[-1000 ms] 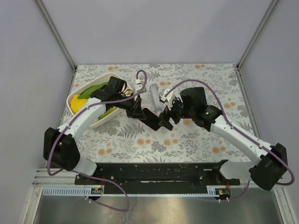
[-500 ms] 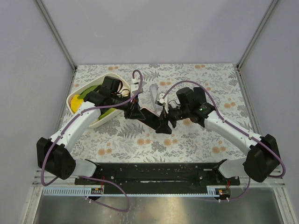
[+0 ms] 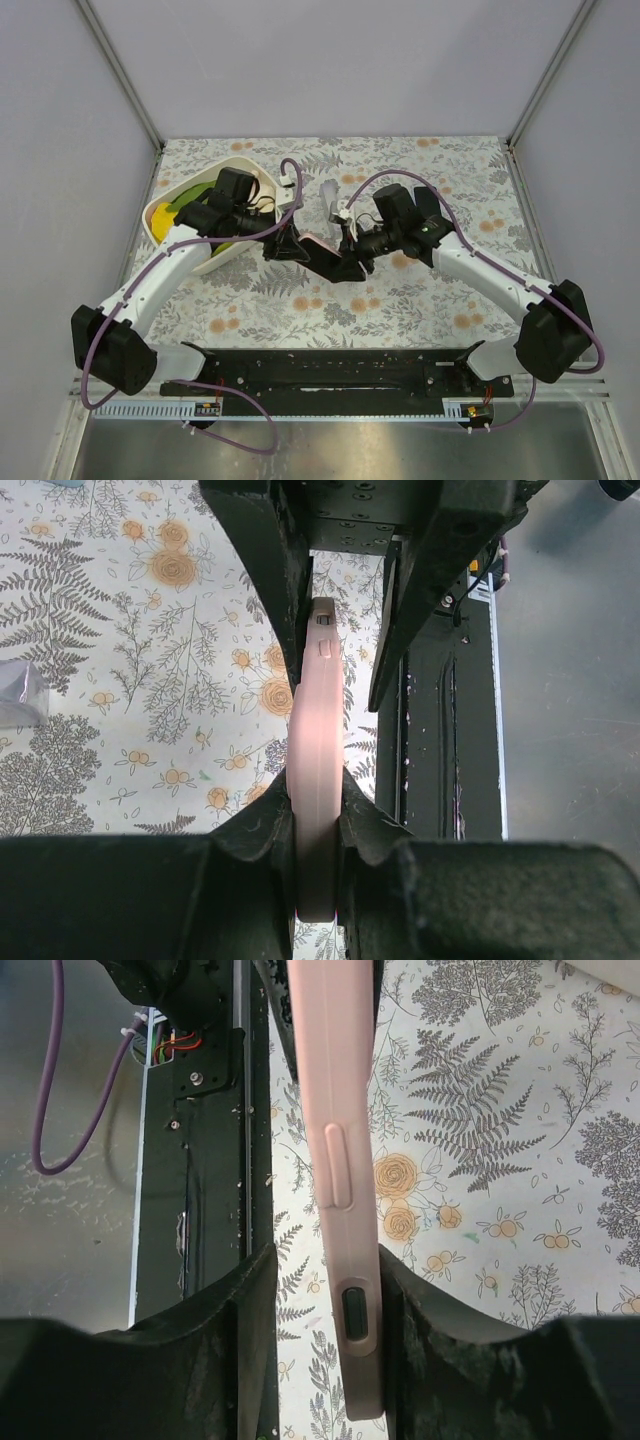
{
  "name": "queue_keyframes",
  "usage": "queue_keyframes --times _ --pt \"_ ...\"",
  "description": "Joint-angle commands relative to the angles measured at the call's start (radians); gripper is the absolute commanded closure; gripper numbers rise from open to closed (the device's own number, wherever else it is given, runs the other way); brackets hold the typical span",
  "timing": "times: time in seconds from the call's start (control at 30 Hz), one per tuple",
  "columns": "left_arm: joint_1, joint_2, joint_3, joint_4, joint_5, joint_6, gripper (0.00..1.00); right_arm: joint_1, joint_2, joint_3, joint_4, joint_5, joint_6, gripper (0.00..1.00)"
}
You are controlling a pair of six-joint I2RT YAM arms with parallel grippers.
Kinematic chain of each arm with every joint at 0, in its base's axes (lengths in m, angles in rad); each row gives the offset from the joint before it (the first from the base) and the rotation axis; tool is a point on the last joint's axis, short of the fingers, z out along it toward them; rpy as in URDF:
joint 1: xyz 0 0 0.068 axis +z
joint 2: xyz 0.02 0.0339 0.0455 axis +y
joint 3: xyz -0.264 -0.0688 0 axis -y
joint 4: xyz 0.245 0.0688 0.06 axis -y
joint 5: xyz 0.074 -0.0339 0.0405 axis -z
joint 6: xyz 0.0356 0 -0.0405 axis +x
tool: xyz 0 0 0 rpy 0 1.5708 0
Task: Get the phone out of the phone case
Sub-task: Remove the phone case from the phone.
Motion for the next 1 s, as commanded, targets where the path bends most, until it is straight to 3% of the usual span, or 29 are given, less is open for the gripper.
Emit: queue_keyframes --times 0.0,0.17,0.37,0.53,0.67,0.73,0.8,0.87,0.97 --pt "-0.009 -0.036 0.006 0.045 0.070 0.040 1.00 -0.004 0.016 0.049 -0.010 -0.058 -0.011 0.52" --pt "-0.020 -0.030 0.011 0.044 0.081 0.040 1.00 -0.004 0.037 0.061 -0.008 -0.076 -0.010 0.57" --pt "-0.020 -0.030 0.005 0.071 0.095 -0.001 1.00 -0.004 0.053 0.069 -0.028 -0.072 -0.025 0.72" --pt "-0.023 -0.024 -0.004 0.087 0.102 -0.026 1.00 -0.006 0.054 0.090 -0.091 -0.032 -0.059 1.00" --pt "-0.023 -0.028 -0.018 0.104 0.096 -0.049 0.98 -0.006 0.042 0.098 -0.122 -0.009 -0.068 1.00" --pt "-0.023 -0.036 -0.027 0.118 0.089 -0.060 0.88 -0.004 0.041 0.112 -0.146 0.000 -0.073 1.00" --pt "-0.025 -0.040 -0.035 0.119 0.082 -0.061 0.61 -0.004 0.044 0.129 -0.174 0.022 -0.074 1.00" --pt "-0.025 -0.048 -0.041 0.121 0.073 -0.063 0.41 -0.004 0.048 0.145 -0.198 0.034 -0.082 1.00" --pt "-0.026 -0.063 -0.044 0.130 0.053 -0.076 0.19 -0.006 0.048 0.152 -0.214 0.048 -0.089 1.00"
